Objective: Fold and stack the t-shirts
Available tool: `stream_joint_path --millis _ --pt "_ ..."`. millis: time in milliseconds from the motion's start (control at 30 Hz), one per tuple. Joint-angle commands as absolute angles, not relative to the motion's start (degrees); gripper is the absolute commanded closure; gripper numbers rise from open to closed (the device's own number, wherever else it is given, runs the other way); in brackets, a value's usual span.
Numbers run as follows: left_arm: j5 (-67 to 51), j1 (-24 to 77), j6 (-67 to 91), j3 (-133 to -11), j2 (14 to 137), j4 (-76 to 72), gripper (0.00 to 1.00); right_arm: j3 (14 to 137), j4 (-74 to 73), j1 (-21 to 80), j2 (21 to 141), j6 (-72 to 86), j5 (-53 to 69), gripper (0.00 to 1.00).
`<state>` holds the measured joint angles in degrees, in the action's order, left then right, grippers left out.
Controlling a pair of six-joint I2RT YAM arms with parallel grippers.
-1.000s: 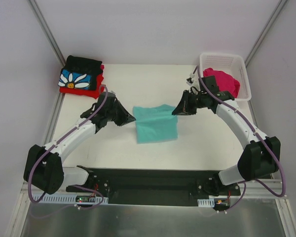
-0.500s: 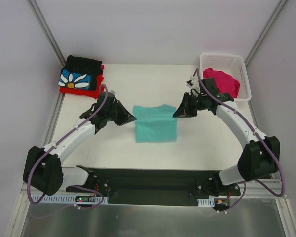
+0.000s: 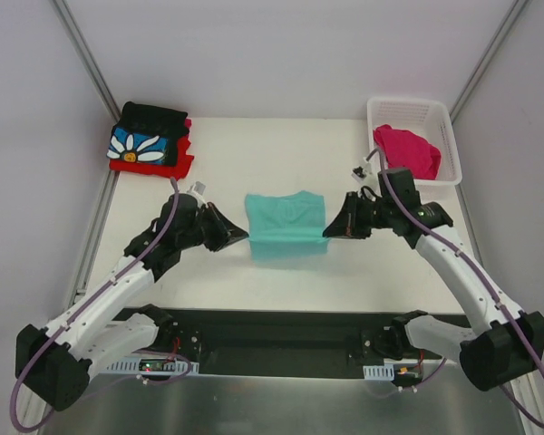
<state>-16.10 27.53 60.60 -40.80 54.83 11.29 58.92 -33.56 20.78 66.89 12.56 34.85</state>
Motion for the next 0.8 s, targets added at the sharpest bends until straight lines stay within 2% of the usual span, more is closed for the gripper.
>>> stream_joint_path --millis 0,200,333,467,633,767 --pt "-12.40 31.02 63.89 -37.88 47.83 15.64 1.00 55.91 -36.03 22.76 60.39 15.20 32.17 0.99" --pt "-9.58 35.68 66.18 -37.62 41.58 18.63 1.00 53.35 -37.97 26.19 53.44 17.66 28.83 0.99" --pt "-7.39 35.68 64.17 -41.56 43.85 19.95 1.00 54.83 -38.76 26.28 55.19 16.18 27.77 0.99" --pt "-6.24 35.25 61.00 -46.40 54.89 19.78 1.00 57.04 -36.05 26.10 63.09 13.98 27.60 0.99" --pt "-10.89 28.58 58.28 -50.09 70.11 13.46 1.00 59.58 -28.93 21.37 79.49 12.48 31.01 0.99" --pt "-15.03 22.77 53.98 -55.27 87.83 8.62 1.00 66.25 -25.05 16.62 92.35 9.06 31.47 0.99"
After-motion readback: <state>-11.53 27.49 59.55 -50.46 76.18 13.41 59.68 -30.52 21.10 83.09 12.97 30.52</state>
